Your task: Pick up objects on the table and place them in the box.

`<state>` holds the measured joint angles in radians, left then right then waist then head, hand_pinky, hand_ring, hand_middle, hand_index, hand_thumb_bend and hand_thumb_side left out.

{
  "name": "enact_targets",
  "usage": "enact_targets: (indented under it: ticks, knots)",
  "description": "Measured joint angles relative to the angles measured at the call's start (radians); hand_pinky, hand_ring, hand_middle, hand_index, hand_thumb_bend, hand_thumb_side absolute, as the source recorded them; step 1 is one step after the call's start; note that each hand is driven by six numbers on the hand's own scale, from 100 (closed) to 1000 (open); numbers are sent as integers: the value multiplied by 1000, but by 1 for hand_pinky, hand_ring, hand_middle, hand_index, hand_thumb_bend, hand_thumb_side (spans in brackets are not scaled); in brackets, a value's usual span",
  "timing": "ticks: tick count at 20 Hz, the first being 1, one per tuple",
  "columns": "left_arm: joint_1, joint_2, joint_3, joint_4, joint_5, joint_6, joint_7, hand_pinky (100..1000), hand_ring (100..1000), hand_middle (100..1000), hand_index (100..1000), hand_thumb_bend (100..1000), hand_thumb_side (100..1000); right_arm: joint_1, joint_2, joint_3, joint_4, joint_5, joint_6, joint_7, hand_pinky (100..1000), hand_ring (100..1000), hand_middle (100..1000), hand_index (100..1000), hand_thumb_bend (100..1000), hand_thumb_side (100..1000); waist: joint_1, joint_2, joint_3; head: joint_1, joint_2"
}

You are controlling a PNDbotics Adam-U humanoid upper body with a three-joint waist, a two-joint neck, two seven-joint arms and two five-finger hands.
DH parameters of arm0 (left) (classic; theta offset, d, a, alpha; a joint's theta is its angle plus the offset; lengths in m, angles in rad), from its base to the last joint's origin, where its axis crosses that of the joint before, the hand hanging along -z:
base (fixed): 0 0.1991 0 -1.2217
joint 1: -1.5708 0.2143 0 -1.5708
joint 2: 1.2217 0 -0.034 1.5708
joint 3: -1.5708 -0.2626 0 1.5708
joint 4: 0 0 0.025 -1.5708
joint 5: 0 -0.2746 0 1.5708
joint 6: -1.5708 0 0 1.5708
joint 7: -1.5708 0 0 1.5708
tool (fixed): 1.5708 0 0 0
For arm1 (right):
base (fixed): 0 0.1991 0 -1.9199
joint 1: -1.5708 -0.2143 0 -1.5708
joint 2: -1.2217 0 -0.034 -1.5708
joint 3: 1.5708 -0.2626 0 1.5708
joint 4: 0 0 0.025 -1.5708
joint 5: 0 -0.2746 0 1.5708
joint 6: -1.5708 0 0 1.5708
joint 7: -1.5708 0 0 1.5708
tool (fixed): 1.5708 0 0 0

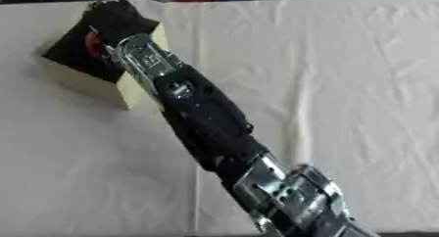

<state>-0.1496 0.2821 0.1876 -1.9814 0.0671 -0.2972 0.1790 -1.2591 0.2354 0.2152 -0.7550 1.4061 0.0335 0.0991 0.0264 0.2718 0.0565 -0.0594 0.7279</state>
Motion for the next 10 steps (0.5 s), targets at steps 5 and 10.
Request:
enact_targets:
  ticks: [5, 10]
  knots:
    - [0, 0, -1, 0, 2, 2, -4, 528, 610, 646, 752, 100, 677, -21, 25, -12, 1, 76, 11, 64, 879, 860, 723, 871, 100, 100, 0, 0, 5, -5, 0]
    - [0, 0, -3, 0, 2, 3, -6, 527, 610, 647, 752, 100, 678, -26, 32, -25, 1, 133, 24, 85, 876, 843, 700, 864, 100, 100, -3, 0, 5, -5, 0]
